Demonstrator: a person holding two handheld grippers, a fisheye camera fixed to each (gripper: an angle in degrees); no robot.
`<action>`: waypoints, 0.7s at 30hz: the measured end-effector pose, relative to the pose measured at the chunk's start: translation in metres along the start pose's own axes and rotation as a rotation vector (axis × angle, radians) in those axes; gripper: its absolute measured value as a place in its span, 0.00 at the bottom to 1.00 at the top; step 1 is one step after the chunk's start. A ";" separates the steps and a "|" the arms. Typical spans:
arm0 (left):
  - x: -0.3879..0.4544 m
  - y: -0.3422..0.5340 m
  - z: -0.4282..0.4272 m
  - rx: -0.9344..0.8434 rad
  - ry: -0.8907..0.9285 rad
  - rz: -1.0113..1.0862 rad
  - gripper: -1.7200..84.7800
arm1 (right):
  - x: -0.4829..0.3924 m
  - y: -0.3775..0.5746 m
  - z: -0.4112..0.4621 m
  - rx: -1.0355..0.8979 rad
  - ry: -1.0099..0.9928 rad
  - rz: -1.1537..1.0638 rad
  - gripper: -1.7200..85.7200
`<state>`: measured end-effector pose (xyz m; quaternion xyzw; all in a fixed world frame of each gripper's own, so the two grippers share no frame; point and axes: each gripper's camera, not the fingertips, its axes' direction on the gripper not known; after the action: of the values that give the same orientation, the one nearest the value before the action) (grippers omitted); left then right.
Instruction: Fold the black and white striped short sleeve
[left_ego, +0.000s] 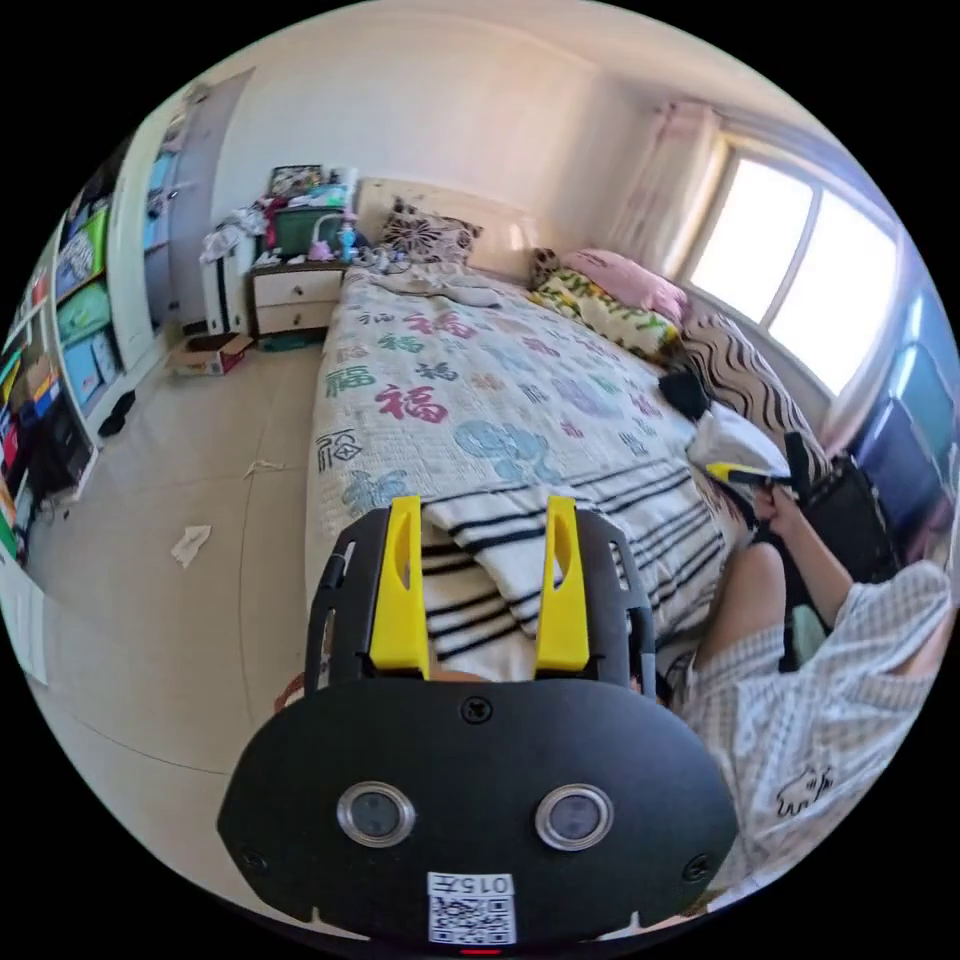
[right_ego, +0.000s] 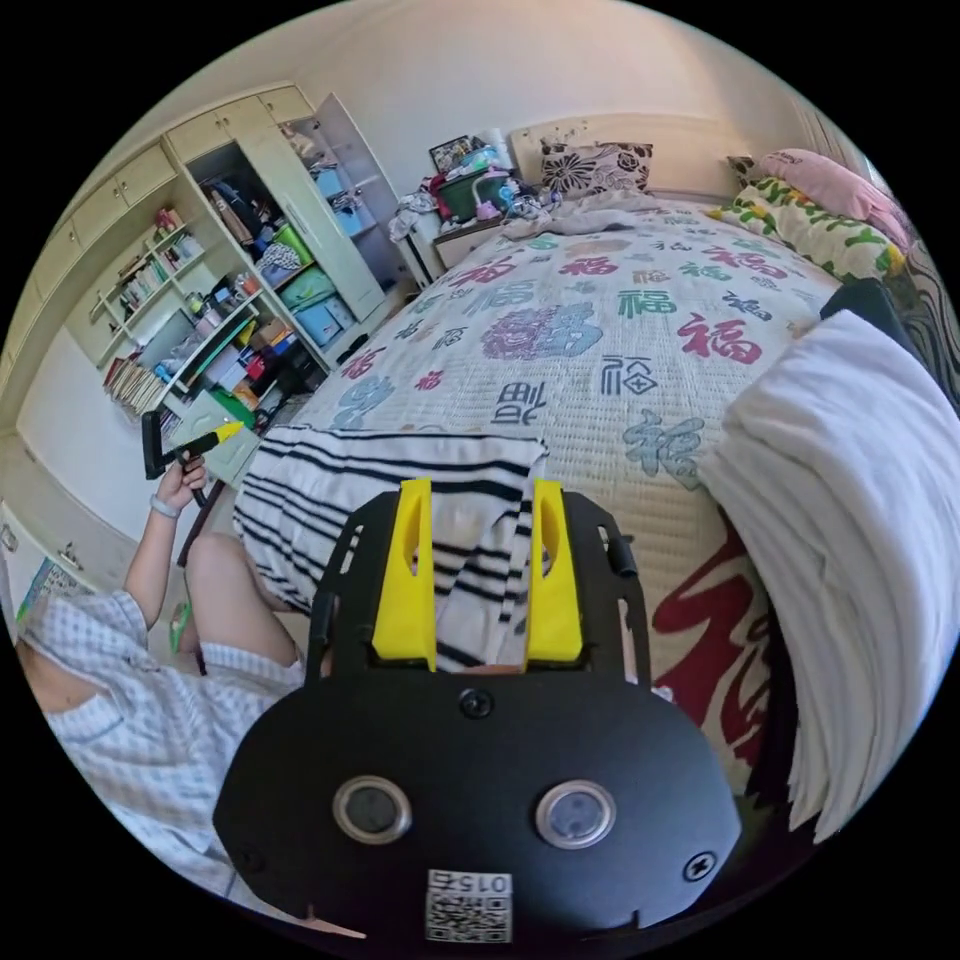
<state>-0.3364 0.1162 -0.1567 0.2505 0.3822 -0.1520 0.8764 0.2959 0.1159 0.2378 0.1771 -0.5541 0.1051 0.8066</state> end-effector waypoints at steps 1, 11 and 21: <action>-0.007 -0.004 0.009 -0.018 0.010 -0.024 0.22 | 0.003 -0.005 0.006 -0.009 -0.004 0.016 0.19; -0.030 -0.012 0.058 -0.279 -0.128 0.043 0.13 | 0.003 -0.019 0.052 -0.179 0.101 -0.061 0.10; -0.012 -0.033 -0.039 -0.048 0.062 0.169 0.03 | -0.006 -0.024 -0.023 -0.061 -0.057 -0.064 0.03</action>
<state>-0.3829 0.1119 -0.1810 0.2656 0.3903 -0.0604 0.8795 0.3221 0.1032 0.2206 0.1730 -0.5738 0.0573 0.7985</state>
